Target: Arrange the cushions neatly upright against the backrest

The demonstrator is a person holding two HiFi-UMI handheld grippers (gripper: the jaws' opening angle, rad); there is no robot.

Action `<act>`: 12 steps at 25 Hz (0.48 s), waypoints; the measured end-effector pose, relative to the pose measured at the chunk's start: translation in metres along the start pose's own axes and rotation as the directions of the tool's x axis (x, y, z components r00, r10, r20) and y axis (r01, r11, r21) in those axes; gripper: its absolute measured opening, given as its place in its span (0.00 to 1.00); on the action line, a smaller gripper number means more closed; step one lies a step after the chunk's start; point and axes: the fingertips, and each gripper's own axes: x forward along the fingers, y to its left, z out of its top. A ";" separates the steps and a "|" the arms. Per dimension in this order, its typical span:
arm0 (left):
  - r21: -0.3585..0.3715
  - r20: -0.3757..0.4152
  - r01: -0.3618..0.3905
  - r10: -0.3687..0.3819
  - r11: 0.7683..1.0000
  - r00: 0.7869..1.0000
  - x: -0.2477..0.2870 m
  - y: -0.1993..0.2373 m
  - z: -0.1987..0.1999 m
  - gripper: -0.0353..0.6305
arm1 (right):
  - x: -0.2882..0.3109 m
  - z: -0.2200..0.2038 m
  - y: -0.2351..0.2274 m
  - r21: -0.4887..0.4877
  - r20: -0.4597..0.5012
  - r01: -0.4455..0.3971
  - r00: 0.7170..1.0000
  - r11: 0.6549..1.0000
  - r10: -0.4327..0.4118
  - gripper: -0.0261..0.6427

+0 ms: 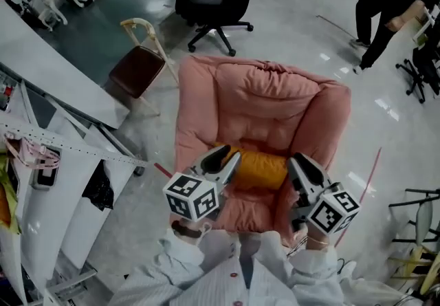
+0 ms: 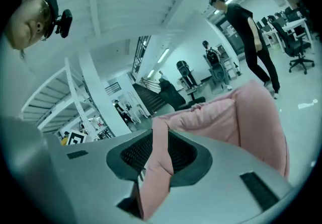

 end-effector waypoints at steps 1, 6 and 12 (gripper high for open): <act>0.020 0.021 0.028 -0.029 0.999 0.999 -0.002 -0.015 0.012 0.24 | -0.004 0.012 0.012 -0.029 0.019 -0.021 1.000 0.999 0.021 0.18; 0.095 0.106 0.157 -0.167 0.983 0.980 -0.018 -0.079 0.057 0.17 | -0.022 0.048 0.072 -0.210 0.042 -0.095 0.993 0.973 0.106 0.10; 0.140 0.168 0.252 -0.274 0.957 0.947 -0.037 -0.134 0.086 0.09 | -0.045 0.068 0.114 -0.368 0.047 -0.120 0.988 0.922 0.148 0.07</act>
